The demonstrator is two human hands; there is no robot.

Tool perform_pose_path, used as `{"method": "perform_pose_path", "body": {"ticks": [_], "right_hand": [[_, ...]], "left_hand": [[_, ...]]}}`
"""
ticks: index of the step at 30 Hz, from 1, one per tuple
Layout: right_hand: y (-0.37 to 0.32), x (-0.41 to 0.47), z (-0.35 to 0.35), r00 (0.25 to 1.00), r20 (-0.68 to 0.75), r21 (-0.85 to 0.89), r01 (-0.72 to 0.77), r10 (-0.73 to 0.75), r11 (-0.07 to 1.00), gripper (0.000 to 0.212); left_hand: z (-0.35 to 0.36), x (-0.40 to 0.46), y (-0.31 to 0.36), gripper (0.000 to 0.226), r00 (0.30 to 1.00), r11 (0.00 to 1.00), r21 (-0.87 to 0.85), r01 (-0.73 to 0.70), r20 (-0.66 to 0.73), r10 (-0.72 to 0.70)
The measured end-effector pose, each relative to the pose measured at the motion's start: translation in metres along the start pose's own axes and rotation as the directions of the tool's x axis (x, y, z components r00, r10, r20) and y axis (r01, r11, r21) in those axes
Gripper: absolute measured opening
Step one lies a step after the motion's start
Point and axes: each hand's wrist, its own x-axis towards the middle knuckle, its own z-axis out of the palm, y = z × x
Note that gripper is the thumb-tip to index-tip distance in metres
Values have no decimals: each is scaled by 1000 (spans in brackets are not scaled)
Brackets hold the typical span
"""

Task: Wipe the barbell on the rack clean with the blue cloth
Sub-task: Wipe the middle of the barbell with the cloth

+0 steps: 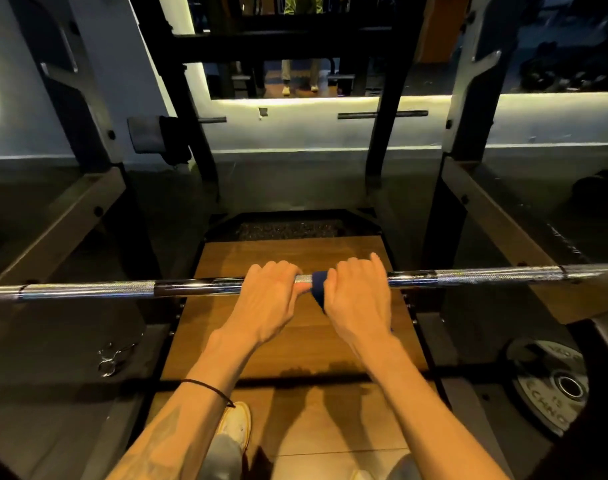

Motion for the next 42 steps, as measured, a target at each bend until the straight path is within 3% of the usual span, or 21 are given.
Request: {"method": "perform_pose_path", "body": {"ticks": [3,6,13,17,21,24,27,32,37,40,42], "right_hand": [[-25,2,3,985,84,-68,154,-148,986,39],[-7,3,4,979,68,7,190,-190,982,43],[89,-9,-6,1000,-20,-26,11,-11,1000,40],[67,-12,-8,997,-81,-56,-24,19,998,54],[5,4,-3,973,136,-105,199,-184,974,61],[-9,2,7,975,100,-95,208,-198,974,50],[27,-1,10,985,-15,-11,173,-173,985,40],[90,-5,-2,996,-78,8,43,-43,999,33],[69,-2,3,991,-129,-15,-38,36,999,34],[63,-3,5,990,-139,-25,-27,23,999,35],[62,-4,7,994,-112,-57,-19,13,998,35]], "left_hand": [[7,-8,2,27,995,999,-24,26,-98,-28],[12,-12,1,22,984,996,-87,13,-175,-28],[21,-18,-1,30,955,983,-169,-66,-295,13],[26,-20,8,31,951,980,-200,1,-304,-63],[30,-20,14,28,939,969,-243,46,-321,-125],[29,-22,12,24,934,964,-265,6,-343,-100],[26,-21,4,24,939,973,-229,-35,-340,-46],[18,-21,6,30,969,990,-141,23,-240,-56],[-12,-4,14,29,997,997,-28,76,-21,-77],[-22,20,19,41,977,983,-69,169,141,-158],[-22,33,25,49,962,988,3,156,226,-153]]}}
